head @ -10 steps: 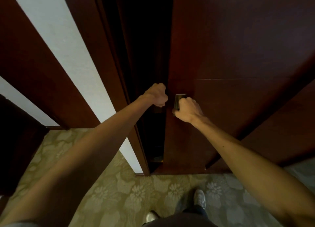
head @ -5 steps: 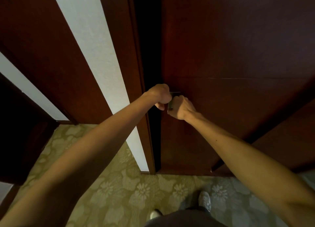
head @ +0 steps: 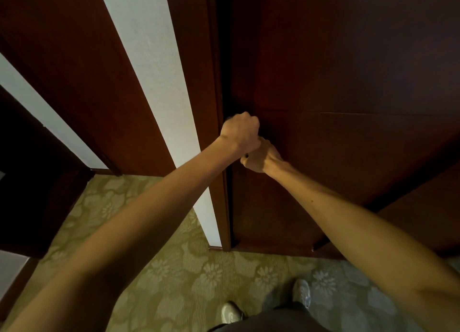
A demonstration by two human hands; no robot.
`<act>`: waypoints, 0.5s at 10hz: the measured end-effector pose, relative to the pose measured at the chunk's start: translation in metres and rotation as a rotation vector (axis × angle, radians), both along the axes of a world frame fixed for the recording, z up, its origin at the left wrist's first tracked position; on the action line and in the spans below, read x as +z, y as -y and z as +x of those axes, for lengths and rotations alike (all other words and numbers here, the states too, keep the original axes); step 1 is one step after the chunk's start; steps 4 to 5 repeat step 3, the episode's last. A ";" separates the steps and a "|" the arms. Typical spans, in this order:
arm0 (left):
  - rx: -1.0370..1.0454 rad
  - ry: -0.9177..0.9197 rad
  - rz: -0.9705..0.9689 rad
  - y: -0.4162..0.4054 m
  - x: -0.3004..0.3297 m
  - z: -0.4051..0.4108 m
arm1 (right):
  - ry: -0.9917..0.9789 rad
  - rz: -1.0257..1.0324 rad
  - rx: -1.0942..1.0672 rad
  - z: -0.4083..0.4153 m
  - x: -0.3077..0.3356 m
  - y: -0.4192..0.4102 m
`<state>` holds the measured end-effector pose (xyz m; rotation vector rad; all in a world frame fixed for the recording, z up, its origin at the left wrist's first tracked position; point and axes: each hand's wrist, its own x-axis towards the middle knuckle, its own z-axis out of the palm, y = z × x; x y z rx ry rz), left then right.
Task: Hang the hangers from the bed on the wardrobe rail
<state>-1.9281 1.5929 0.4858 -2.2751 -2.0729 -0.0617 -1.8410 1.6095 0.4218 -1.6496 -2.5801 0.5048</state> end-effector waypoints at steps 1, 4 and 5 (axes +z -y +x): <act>0.007 0.048 0.015 0.002 -0.001 0.000 | -0.033 0.005 -0.042 0.001 0.001 0.002; 0.013 0.098 0.029 0.007 0.003 0.001 | -0.160 -0.009 -0.140 0.010 0.005 0.009; 0.013 0.098 0.029 0.007 0.003 0.001 | -0.160 -0.009 -0.140 0.010 0.005 0.009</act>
